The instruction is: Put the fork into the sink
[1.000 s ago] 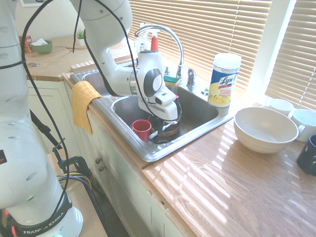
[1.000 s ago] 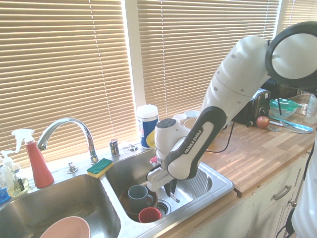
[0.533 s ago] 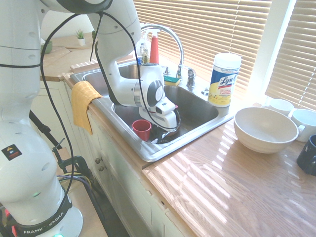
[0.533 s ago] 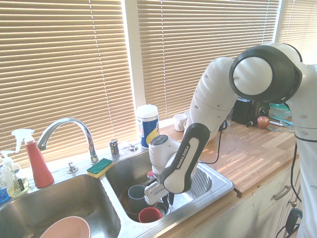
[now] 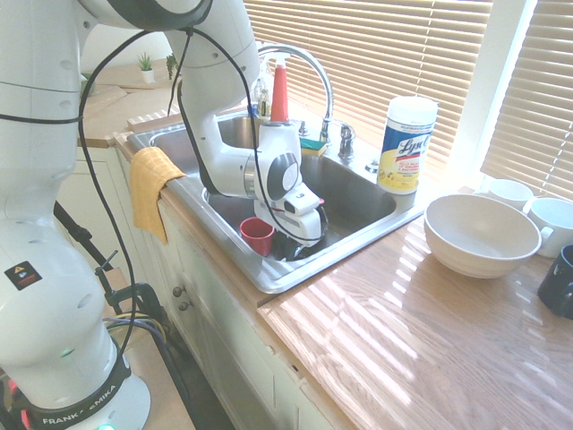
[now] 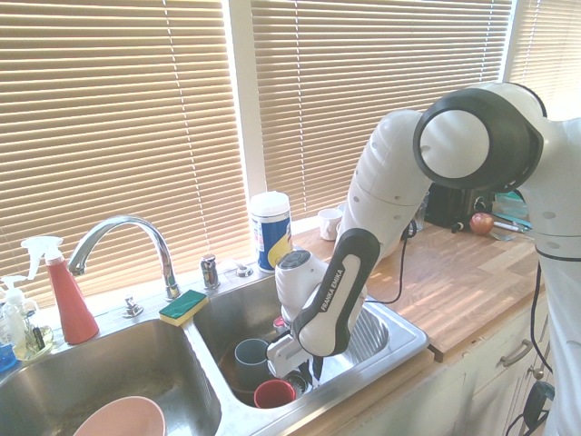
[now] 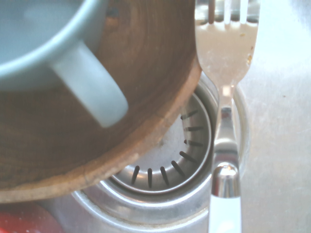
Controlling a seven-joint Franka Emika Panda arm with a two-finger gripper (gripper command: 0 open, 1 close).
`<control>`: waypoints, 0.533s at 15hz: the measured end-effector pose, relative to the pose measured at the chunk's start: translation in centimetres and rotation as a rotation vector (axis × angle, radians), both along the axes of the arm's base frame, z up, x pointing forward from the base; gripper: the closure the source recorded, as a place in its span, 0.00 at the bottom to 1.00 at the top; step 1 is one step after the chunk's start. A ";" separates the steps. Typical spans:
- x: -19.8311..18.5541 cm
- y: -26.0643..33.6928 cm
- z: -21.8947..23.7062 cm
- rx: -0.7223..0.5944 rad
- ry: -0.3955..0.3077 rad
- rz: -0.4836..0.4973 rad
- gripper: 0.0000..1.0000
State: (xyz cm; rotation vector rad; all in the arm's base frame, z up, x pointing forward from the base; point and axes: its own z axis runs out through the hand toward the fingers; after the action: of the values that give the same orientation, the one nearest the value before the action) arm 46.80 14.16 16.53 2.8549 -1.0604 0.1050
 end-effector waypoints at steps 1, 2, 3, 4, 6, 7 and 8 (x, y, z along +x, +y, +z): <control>0.0 0.0 0.2 0.000 -0.003 0.001 0.00; 0.0 0.1 0.5 0.000 -0.008 0.002 0.00; -0.1 0.0 0.8 0.001 -0.012 0.002 0.00; -0.2 0.0 1.3 0.004 -0.019 0.000 0.00; -0.3 -0.1 3.8 0.013 -0.040 -0.019 0.00; -0.1 0.1 6.1 0.021 -0.052 -0.025 0.00; 0.0 0.5 8.9 0.034 -0.066 -0.020 0.00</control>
State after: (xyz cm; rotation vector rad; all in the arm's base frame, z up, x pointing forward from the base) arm 46.75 14.63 25.45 2.8891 -1.1139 0.1822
